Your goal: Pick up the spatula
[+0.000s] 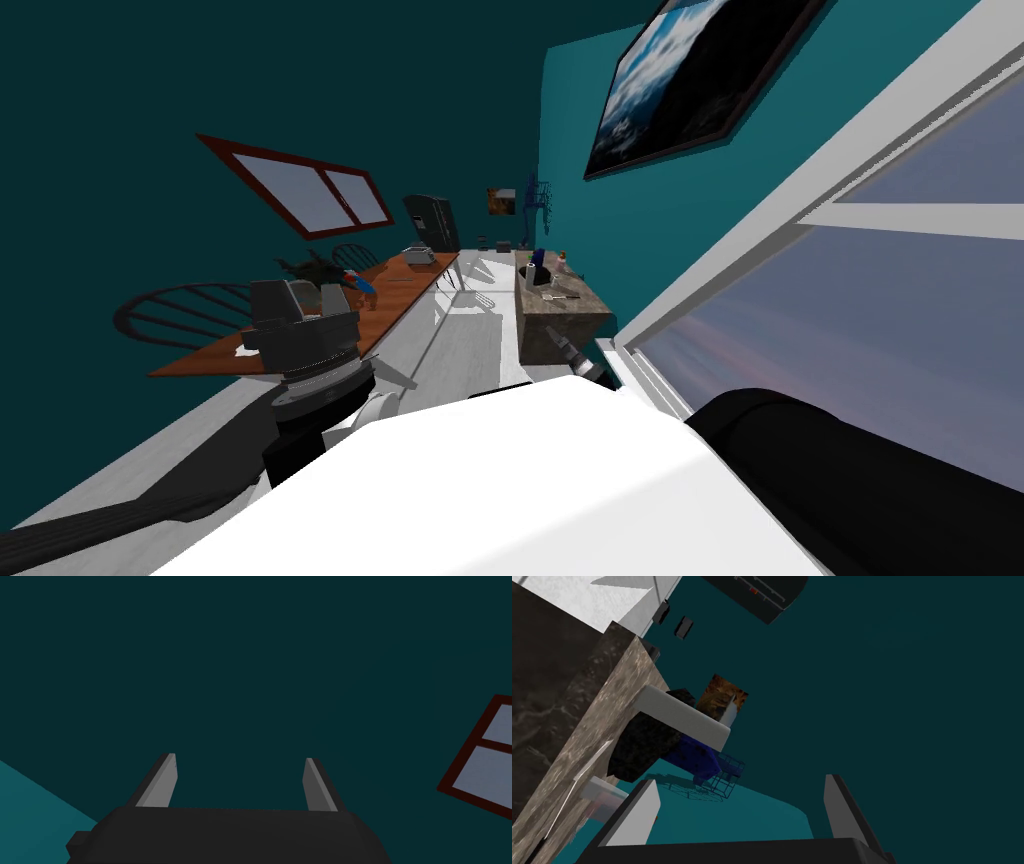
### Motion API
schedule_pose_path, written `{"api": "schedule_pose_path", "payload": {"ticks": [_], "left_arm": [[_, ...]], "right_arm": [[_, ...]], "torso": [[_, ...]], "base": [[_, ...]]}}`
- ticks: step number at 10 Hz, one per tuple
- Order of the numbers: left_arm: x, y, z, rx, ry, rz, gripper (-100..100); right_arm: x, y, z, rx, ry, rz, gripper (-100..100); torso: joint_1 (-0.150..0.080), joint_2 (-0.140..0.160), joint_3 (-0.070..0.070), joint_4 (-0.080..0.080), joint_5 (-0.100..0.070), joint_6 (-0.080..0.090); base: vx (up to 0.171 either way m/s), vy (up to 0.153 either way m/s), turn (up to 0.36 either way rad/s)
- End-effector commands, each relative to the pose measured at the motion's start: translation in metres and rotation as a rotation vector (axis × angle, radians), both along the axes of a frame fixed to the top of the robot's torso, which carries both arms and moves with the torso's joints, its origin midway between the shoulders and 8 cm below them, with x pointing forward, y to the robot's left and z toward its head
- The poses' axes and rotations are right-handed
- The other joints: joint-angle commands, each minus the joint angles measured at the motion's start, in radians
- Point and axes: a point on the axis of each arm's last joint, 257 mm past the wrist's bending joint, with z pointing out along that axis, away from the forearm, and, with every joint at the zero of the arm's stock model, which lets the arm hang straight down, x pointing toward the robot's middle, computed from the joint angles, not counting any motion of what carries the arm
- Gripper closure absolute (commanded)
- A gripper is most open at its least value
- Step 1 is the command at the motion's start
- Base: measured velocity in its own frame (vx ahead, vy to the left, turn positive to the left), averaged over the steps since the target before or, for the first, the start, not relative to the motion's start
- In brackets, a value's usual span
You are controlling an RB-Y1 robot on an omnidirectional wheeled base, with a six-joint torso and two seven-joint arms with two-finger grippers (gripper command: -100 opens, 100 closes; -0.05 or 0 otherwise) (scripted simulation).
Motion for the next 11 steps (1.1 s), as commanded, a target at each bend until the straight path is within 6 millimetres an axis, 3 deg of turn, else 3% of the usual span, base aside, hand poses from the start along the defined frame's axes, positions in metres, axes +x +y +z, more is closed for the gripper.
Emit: {"api": "schedule_pose_path", "payload": {"ticks": [1, 2, 3, 4, 5, 6, 7, 8, 9, 10, 11], "left_arm": [[0.0, 0.0, 0.0, 0.0, 0.0, 0.0, 0], [0.0, 0.0, 0.0, 0.0, 0.0, 0.0, 0], [0.0, 0.0, 0.0, 0.0, 0.0, 0.0, 0], [0.0, 0.0, 0.0, 0.0, 0.0, 0.0, 0], [0.0, 0.0, 0.0, 0.0, 0.0, 0.0, 0], [0.0, 0.0, 0.0, 0.0, 0.0, 0.0, 0], [0.0, 0.0, 0.0, 0.0, 0.0, 0.0, 0], [0.0, 0.0, 0.0, 0.0, 0.0, 0.0, 0], [0.0, 0.0, 0.0, 0.0, 0.0, 0.0, 0], [0.0, 0.0, 0.0, 0.0, 0.0, 0.0, 0], [0.0, 0.0, 0.0, 0.0, 0.0, 0.0, 0]], "right_arm": [[-0.023, -0.017, -0.035, -0.091, 0.079, 0.006, -100], [-0.041, -0.031, -0.06, -0.17, 0.143, 0.013, -100], [-0.044, -0.033, -0.065, -0.172, 0.156, 0.009, -100], [-0.067, -0.051, -0.092, -0.256, 0.229, 0.017, -100], [-0.067, -0.051, -0.092, -0.256, 0.231, 0.016, -100], [-0.092, -0.071, -0.116, -0.341, 0.301, 0.029, -100], [-0.093, -0.072, -0.118, -0.342, 0.307, 0.027, -100], [-0.118, -0.091, -0.137, -0.427, 0.371, 0.047, -100], [-0.122, -0.095, -0.142, -0.43, 0.385, 0.042, -100], [-0.152, -0.118, -0.161, -0.516, 0.459, 0.063, -100], [-0.154, -0.119, -0.162, -0.517, 0.464, 0.062, -100]], "torso": [[0.0, 0.0, 0.0, 0.0, 0.0, 0.0], [-0.001, 0.0, 0.0, 0.0, 0.0, -0.001], [0.0, -0.002, -0.001, 0.0, 0.0, -0.001], [-0.001, -0.002, -0.001, 0.0, 0.0, 0.0], [-0.001, -0.003, -0.002, -0.001, 0.0, -0.001], [-0.002, -0.002, -0.001, 0.0, 0.0, 0.0], [-0.001, -0.002, -0.001, 0.0, 0.0, -0.001], [-0.002, -0.002, -0.001, 0.0, -0.001, 0.0], [-0.002, -0.002, -0.001, 0.0, -0.001, -0.001], [-0.003, -0.001, -0.001, 0.0, -0.001, 0.0], [-0.003, -0.002, -0.001, 0.0, 0.0, 0.0]], "base": [[0.026, 0.069, 0.242], [0.043, 0.088, 0.398], [0.048, 0.066, 0.086], [0.065, 0.078, 0.233], [0.045, 0.051, 0.13], [0.045, 0.066, 0.324], [0.042, 0.04, 0.1], [0.042, 0.052, 0.239], [0.043, 0.036, 0.128], [0.06, 0.043, 0.279], [0.055, 0.023, 0.126]]}}
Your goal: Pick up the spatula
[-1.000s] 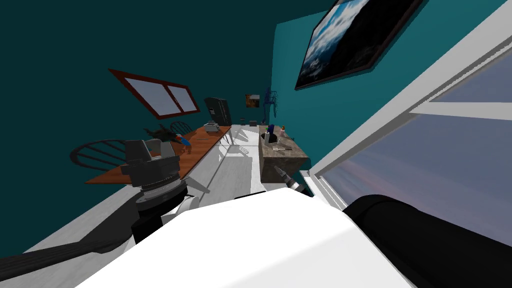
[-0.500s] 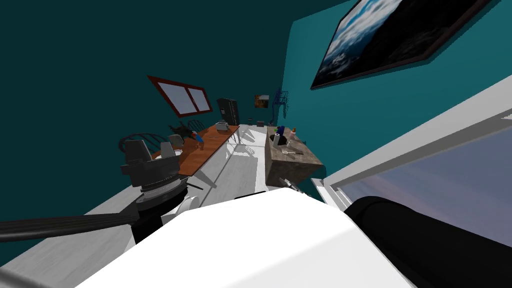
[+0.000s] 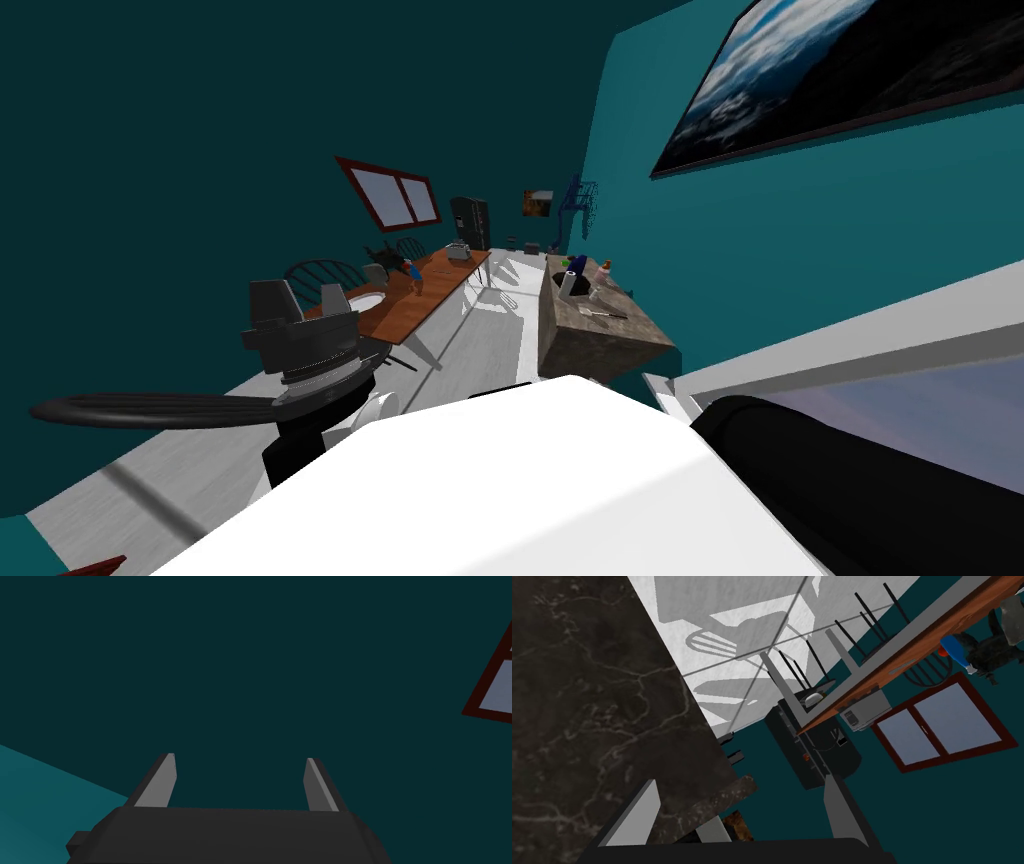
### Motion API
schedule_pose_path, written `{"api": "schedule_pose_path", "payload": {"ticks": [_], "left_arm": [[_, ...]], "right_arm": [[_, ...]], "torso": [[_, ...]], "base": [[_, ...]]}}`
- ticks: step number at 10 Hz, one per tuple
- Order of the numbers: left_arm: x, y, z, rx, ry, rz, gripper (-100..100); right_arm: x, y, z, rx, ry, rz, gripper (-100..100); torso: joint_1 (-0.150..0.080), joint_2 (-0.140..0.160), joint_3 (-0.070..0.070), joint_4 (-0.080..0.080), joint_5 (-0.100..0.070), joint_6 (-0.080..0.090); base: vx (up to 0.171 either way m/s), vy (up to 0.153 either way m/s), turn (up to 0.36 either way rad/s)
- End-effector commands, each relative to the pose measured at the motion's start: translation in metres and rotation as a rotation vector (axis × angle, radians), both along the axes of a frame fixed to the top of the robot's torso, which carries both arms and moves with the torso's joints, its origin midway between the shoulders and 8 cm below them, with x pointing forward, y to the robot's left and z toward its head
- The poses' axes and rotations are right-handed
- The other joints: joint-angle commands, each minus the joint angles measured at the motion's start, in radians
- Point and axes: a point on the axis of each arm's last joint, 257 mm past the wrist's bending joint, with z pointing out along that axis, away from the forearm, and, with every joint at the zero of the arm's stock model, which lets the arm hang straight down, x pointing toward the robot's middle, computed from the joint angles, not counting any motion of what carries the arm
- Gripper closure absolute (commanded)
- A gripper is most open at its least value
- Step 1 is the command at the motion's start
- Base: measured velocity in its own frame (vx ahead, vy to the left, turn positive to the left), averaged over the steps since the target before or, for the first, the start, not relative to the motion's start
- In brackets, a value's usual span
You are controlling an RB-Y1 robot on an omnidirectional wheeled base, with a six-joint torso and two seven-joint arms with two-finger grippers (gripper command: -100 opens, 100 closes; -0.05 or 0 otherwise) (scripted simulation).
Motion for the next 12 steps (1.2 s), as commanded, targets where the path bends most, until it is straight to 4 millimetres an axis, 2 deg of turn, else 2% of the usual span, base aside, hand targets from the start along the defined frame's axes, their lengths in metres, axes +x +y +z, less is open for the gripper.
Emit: {"api": "schedule_pose_path", "payload": {"ticks": [1, 2, 3, 4, 5, 6, 7, 8, 9, 10, 11, 12], "left_arm": [[0.0, 0.0, 0.0, 0.0, 0.0, 0.0, 0], [0.0, 0.0, 0.0, 0.0, 0.0, 0.0, 0], [0.0, 0.0, 0.0, 0.0, 0.0, 0.0, 0], [0.0, 0.0, 0.0, 0.0, 0.0, 0.0, 0], [0.0, 0.0, 0.0, 0.0, 0.0, 0.0, 0], [0.0, 0.0, 0.0, 0.0, 0.0, 0.0, 0], [0.0, 0.0, 0.0, 0.0, 0.0, 0.0, 0], [0.0, 0.0, 0.0, 0.0, 0.0, 0.0, 0], [0.0, 0.0, 0.0, 0.0, 0.0, 0.0, 0], [0.0, 0.0, 0.0, 0.0, 0.0, 0.0, 0], [0.0, 0.0, 0.0, 0.0, 0.0, 0.0, 0], [0.0, 0.0, 0.0, 0.0, 0.0, 0.0, 0]], "right_arm": [[-0.03, -0.025, -0.019, -0.092, 0.081, 0.033, -100], [-0.036, -0.03, -0.024, -0.099, 0.097, 0.024, -100], [-0.066, -0.051, -0.032, -0.172, 0.165, 0.058, -100], [-0.072, -0.057, -0.036, -0.179, 0.181, 0.052, -100], [-0.105, -0.082, -0.044, -0.251, 0.256, 0.079, -100], [-0.109, -0.084, -0.044, -0.256, 0.266, 0.085, -100], [-0.146, -0.11, -0.048, -0.326, 0.347, 0.118, -100], [-0.175, -0.129, -0.045, -0.385, 0.411, 0.167, -100], [-0.183, -0.138, -0.046, -0.398, 0.432, 0.165, -100], [-0.21, -0.159, -0.041, -0.456, 0.495, 0.213, -100], [-0.217, -0.164, -0.041, -0.46, 0.51, 0.211, -100], [-0.247, -0.187, -0.033, -0.515, 0.581, 0.256, -100]], "torso": [[0.0, 0.0, 0.0, 0.0, 0.0, 0.0], [0.0, 0.0, 0.0, 0.0, 0.0, -0.001], [0.0, 0.0, 0.0, 0.0, 0.0, 0.0], [0.0, 0.0, 0.0, 0.0, 0.0, -0.001], [0.0, 0.0, 0.0, 0.0, 0.0, 0.0], [0.0, 0.0, 0.0, 0.0, 0.0, 0.0], [-0.001, 0.0, 0.0, 0.0, 0.0, 0.0], [0.0, 0.0, 0.0, 0.0, 0.0, -0.001], [-0.001, -0.001, -0.001, 0.0, 0.0, -0.001], [-0.001, -0.001, 0.0, 0.0, 0.0, 0.001], [-0.001, -0.001, 0.0, 0.0, 0.0, -0.001], [-0.001, 0.0, 0.0, 0.0, 0.0, 0.001]], "base": [[0.057, 0.034, 0.282], [0.049, 0.02, 0.163], [0.057, 0.04, 0.307], [0.052, 0.029, 0.145], [0.06, 0.028, 0.248], [0.051, 0.012, 0.153], [0.046, 0.022, 0.299], [0.07, 0.016, 0.434], [0.061, 0.0, 0.131], [0.062, 0.012, 0.241], [0.046, 0.001, 0.132], [0.05, -0.003, 0.243]]}}
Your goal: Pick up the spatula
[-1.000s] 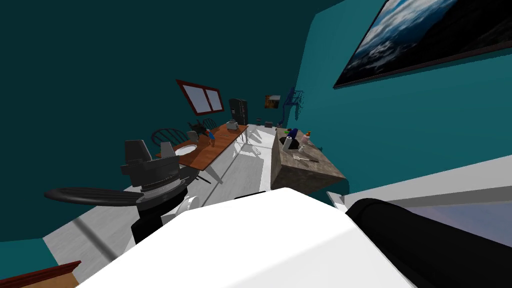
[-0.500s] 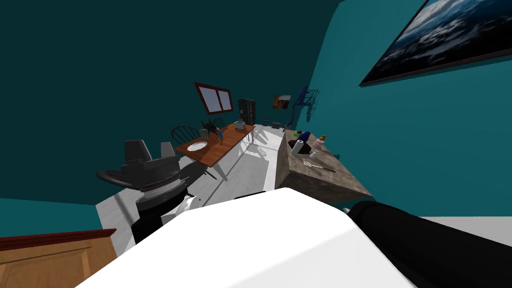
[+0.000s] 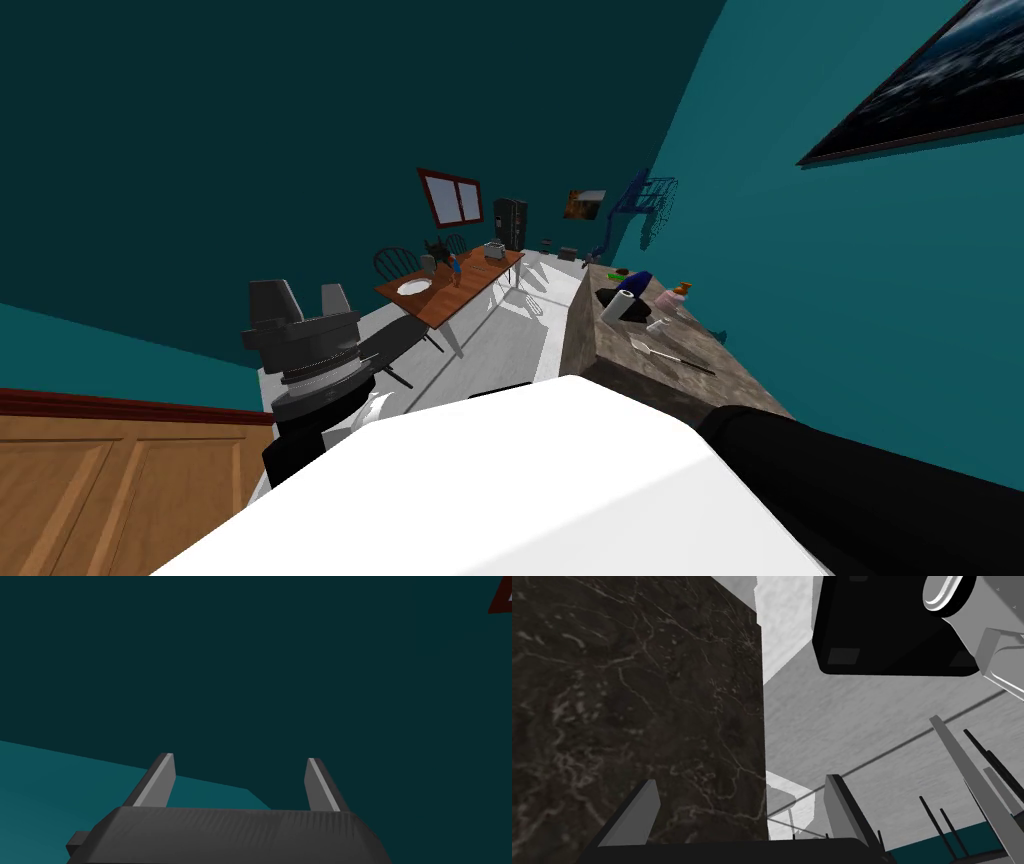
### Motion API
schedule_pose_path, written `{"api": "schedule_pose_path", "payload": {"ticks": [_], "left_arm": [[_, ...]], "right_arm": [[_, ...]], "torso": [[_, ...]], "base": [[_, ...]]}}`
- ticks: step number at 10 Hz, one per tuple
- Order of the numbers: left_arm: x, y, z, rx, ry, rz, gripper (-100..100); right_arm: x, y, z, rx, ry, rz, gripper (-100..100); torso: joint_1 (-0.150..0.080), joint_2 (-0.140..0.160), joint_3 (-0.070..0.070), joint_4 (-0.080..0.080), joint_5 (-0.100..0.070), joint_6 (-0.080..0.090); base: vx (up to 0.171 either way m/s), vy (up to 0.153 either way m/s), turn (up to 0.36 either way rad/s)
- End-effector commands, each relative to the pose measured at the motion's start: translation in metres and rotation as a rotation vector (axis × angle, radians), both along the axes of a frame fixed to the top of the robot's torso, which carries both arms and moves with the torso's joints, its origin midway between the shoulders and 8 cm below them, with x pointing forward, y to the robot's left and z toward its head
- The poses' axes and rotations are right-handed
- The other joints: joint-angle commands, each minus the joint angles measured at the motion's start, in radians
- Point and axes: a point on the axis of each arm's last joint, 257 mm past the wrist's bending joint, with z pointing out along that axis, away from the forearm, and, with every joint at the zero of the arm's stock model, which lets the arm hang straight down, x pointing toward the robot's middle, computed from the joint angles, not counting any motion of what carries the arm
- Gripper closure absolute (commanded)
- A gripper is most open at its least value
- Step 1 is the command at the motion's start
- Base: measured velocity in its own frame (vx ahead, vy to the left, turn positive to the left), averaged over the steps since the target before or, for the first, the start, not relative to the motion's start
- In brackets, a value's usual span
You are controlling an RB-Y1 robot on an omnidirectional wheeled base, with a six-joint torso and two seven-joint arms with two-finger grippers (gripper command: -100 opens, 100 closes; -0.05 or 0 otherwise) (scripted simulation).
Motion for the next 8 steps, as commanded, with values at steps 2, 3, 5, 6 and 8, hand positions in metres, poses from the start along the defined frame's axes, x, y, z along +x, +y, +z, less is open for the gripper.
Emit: {"api": "schedule_pose_path", "payload": {"ticks": [2, 3, 5, 6, 8], "left_arm": [[0.0, 0.0, 0.0, 0.0, 0.0, 0.0, 0], [0.0, 0.0, 0.0, 0.0, 0.0, 0.0, 0], [0.0, 0.0, 0.0, 0.0, 0.0, 0.0, 0], [0.0, 0.0, 0.0, 0.0, 0.0, 0.0, 0], [0.0, 0.0, 0.0, 0.0, 0.0, 0.0, 0]], "right_arm": [[-0.044, -0.038, 0.022, -0.075, 0.111, 0.071, -100], [-0.047, -0.038, 0.023, -0.074, 0.116, 0.07, -100], [-0.071, -0.058, 0.035, -0.113, 0.184, 0.115, -100], [-0.09, -0.076, 0.047, -0.146, 0.245, 0.159, -100], [-0.106, -0.092, 0.059, -0.171, 0.299, 0.201, -100]], "torso": [[0.0, 0.0, 0.0, 0.0, 0.0, 0.001], [0.0, 0.0, 0.0, 0.0, 0.0, 0.0], [-0.001, -0.001, 0.0, 0.0, 0.0, 0.0], [-0.001, 0.0, 0.0, 0.0, 0.0, 0.001], [-0.003, -0.003, -0.002, -0.001, -0.001, 0.0]], "base": [[0.05, -0.012, 0.156], [0.046, -0.015, 0.172], [0.052, -0.026, 0.187], [0.052, -0.03, 0.229], [0.084, -0.056, 0.251]]}}
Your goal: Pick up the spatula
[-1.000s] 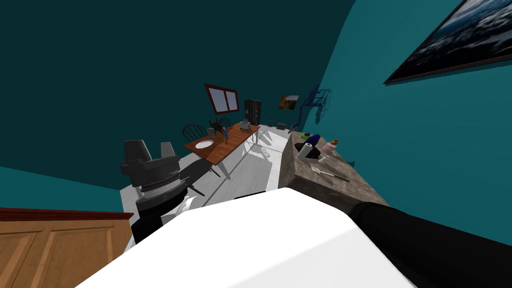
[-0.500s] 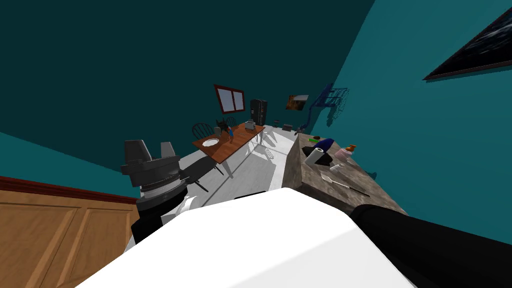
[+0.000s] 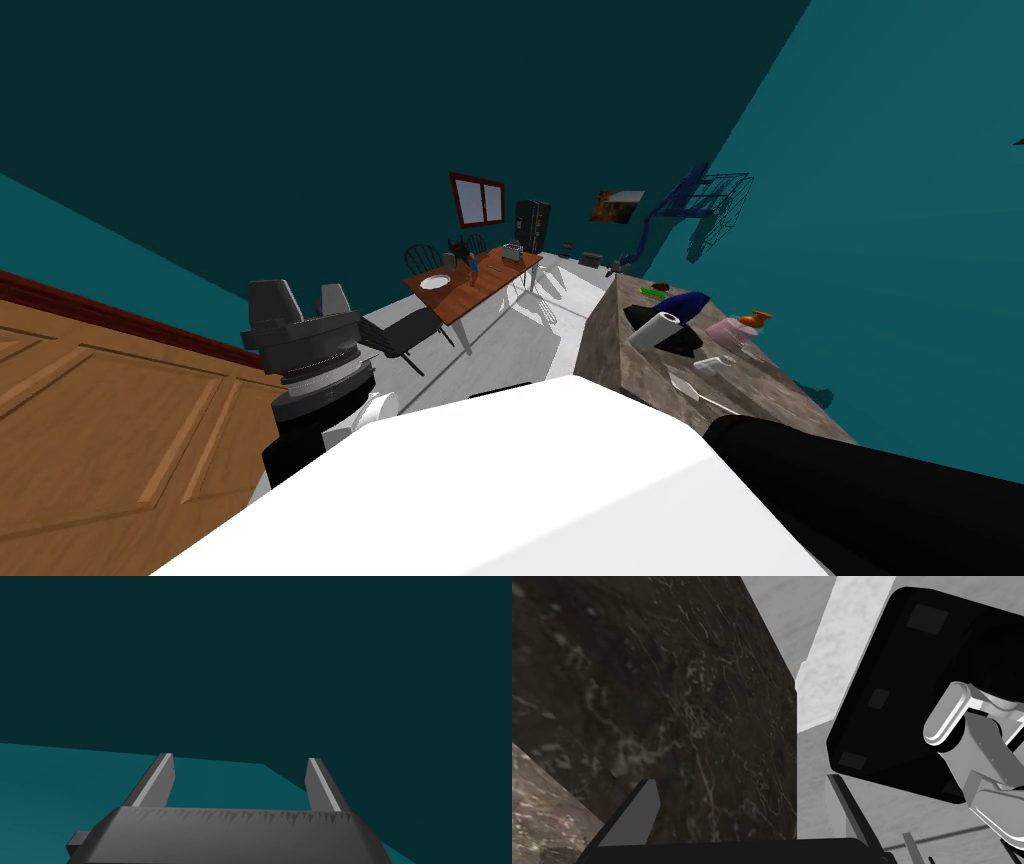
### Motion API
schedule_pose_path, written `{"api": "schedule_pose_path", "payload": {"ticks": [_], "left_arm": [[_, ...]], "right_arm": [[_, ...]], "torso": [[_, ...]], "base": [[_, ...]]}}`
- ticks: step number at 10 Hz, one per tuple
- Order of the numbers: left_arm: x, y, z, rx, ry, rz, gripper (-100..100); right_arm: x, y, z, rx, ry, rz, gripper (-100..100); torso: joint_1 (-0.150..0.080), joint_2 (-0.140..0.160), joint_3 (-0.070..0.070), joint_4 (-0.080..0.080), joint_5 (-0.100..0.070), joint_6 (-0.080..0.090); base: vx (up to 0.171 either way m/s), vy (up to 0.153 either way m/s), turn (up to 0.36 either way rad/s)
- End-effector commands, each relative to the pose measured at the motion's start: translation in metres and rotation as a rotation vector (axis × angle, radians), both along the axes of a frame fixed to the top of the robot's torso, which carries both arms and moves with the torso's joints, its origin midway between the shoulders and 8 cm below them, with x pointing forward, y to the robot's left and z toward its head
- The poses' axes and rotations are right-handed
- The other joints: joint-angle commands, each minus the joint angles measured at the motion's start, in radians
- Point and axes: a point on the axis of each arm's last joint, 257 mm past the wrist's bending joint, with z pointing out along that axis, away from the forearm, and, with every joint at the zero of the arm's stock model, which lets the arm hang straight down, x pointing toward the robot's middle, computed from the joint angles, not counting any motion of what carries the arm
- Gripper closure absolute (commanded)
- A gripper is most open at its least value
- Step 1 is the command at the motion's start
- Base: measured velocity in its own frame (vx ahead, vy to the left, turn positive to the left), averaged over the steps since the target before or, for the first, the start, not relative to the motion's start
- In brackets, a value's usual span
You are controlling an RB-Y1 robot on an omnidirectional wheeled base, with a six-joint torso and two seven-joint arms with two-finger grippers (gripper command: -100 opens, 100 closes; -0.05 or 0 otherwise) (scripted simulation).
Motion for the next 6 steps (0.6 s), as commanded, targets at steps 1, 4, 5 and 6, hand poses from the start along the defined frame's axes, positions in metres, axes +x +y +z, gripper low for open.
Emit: {"api": "schedule_pose_path", "payload": {"ticks": [1, 4, 5, 6], "left_arm": [[0.0, 0.0, 0.0, 0.0, 0.0, 0.0, 0], [0.0, 0.0, 0.0, 0.0, 0.0, 0.0, 0], [0.0, 0.0, 0.0, 0.0, 0.0, 0.0, 0], [0.0, 0.0, 0.0, 0.0, 0.0, 0.0, 0]], "right_arm": [[-0.02, -0.016, 0.013, -0.023, 0.058, 0.045, -100], [-0.038, -0.04, 0.037, -0.044, 0.151, 0.139, -100], [-0.039, -0.044, 0.041, -0.041, 0.168, 0.164, -100], [-0.036, -0.043, 0.044, -0.02, 0.183, 0.206, -100]], "torso": [[0.0, 0.0, 0.0, 0.0, 0.0, 0.0], [-0.003, -0.002, -0.001, 0.0, -0.001, -0.001], [-0.004, -0.001, -0.001, 0.0, -0.001, -0.001], [-0.004, -0.001, -0.001, 0.0, -0.001, -0.001]], "base": [[0.054, -0.059, 0.191], [0.087, -0.102, 0.287], [0.066, -0.128, 0.217], [0.077, -0.18, 0.366]]}}
